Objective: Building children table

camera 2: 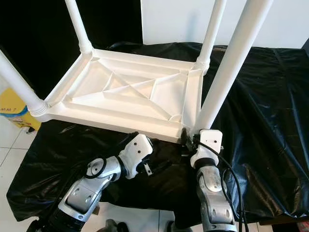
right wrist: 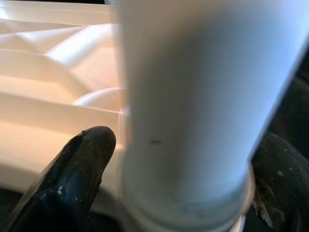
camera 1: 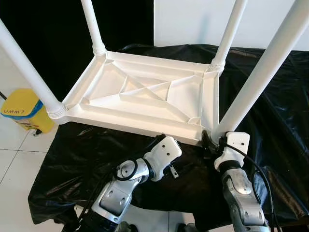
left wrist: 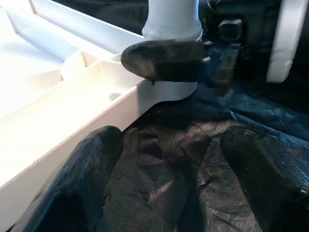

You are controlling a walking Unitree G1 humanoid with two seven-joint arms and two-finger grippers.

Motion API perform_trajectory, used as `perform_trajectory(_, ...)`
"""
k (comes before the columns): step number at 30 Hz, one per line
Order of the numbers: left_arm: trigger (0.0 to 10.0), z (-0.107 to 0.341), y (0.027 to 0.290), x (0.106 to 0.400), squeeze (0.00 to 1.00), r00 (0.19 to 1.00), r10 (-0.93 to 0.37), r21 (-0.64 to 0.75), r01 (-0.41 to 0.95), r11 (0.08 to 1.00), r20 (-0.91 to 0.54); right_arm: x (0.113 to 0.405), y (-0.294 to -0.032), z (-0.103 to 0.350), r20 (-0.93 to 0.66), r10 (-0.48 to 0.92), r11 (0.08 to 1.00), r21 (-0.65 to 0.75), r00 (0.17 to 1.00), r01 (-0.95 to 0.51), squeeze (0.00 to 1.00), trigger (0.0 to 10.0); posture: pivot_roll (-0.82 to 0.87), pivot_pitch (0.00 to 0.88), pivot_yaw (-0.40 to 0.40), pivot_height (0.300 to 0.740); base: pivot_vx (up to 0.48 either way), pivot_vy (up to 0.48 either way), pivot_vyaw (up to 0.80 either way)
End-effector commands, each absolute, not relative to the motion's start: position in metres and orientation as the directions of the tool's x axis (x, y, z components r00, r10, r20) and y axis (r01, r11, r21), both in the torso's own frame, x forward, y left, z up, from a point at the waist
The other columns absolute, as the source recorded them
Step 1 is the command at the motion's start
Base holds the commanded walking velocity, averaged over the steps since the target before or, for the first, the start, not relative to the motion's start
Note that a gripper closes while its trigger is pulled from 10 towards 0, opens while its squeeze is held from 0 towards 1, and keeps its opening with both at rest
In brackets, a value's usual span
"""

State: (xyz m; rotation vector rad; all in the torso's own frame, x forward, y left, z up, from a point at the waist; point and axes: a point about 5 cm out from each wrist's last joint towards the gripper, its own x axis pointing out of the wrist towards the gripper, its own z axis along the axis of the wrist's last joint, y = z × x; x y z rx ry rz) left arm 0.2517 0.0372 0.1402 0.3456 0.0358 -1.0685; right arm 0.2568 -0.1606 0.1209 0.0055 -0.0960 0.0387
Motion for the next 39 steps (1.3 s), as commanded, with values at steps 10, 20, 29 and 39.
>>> perform_trajectory(10, 10.0, 0.138, 0.038, 0.252, 0.0, 0.53, -0.825, 0.263, 0.839, 0.477, -0.195, 0.257, -0.176, 0.135, 0.122, 0.268, 0.963, -0.063, 0.956, -0.262, 0.0, 10.0, -0.16, 0.138, 0.0, 0.74, 0.0, 0.0, 0.0)
perform_trajectory(20, 10.0, 0.139, 0.044, 0.254, 0.0, 0.552, -0.81, 0.279, 0.824, 0.493, -0.197, 0.28, -0.188, 0.137, 0.049, 0.453, 0.882, -0.172, 0.89, -0.439, 0.0, 10.0, -0.14, 0.152, 0.001, 0.74, 0.0, 0.0, 0.0)
perform_trajectory(29, 10.0, 0.14, 0.045, 0.254, 0.0, 0.564, -0.803, 0.284, 0.816, 0.504, -0.194, 0.282, -0.189, 0.123, 0.003, 0.482, 0.864, -0.167, 0.876, -0.475, 0.0, 0.0, -0.12, 0.146, -0.006, 0.74, 0.0, 0.0, 0.0)
perform_trajectory(39, 10.0, 0.14, 0.043, 0.255, 0.0, 0.571, -0.799, 0.287, 0.81, 0.512, -0.187, 0.28, -0.194, 0.118, -0.011, 0.45, 0.882, -0.15, 0.893, -0.446, 0.0, 10.0, -0.11, 0.133, -0.04, 0.74, 0.0, 0.0, 0.0)
